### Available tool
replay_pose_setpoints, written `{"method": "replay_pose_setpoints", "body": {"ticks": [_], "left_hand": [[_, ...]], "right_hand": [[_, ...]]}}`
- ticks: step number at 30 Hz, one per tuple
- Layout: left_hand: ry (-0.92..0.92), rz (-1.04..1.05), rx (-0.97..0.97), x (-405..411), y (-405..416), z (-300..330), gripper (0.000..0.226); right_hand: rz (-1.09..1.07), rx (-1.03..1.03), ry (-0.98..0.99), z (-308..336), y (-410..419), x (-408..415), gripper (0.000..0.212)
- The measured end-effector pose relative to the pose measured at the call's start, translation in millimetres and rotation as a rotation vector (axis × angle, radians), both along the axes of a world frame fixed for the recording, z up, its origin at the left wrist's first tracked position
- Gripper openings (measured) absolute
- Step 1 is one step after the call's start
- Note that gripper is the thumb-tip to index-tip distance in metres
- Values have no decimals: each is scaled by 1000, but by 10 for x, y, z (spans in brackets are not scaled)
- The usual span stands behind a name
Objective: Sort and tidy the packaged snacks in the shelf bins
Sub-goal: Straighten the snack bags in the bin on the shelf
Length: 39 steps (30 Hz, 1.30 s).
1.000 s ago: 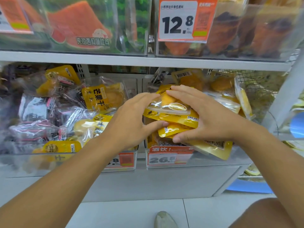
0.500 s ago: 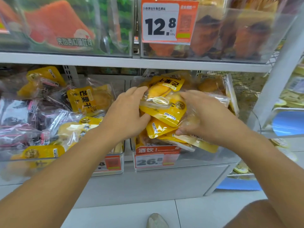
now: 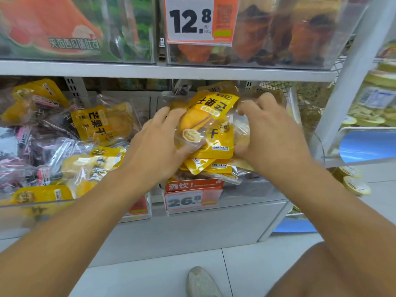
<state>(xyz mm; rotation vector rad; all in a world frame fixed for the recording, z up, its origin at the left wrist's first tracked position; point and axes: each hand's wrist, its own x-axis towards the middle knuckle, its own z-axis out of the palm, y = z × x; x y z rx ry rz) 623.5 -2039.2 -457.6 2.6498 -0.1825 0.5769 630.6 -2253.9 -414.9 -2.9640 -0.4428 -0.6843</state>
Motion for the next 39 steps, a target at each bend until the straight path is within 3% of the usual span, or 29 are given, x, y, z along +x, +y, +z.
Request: {"method": "replay_pose_setpoints", "body": {"ticks": [2,7,14,19,25,30,34,37,39], "left_hand": [[-15,5,-10,-35,-51,4,79],[37,38,63,-97,-138,35,81],[141,53,122,-146,-156,57,114],[206,58,163,-153,-176,91,115],[225,26,321,-100,-122,98,105],[347,-41,270,-218,-38,148,110],[380,-104,235,-212,74,164,78],[276,-156,219,-176,132,86,89],[203,-189,132,-153,111,65,95]], "right_hand": [[-58,-56,90,-42,17,-93,52],[183,49,307,-83,-192,-55,41],[367,168,398,-31,-416,5,95],[306,167,369,-121,-291,-50,115],[260,114,279,-187,-188,190,97],[260,47,137,-329,-20,312,84],[273,124,299,-190,-95,322,84],[325,300,487,-42,-252,226,51],[283,366,414,-16,-309,166,33]]}}
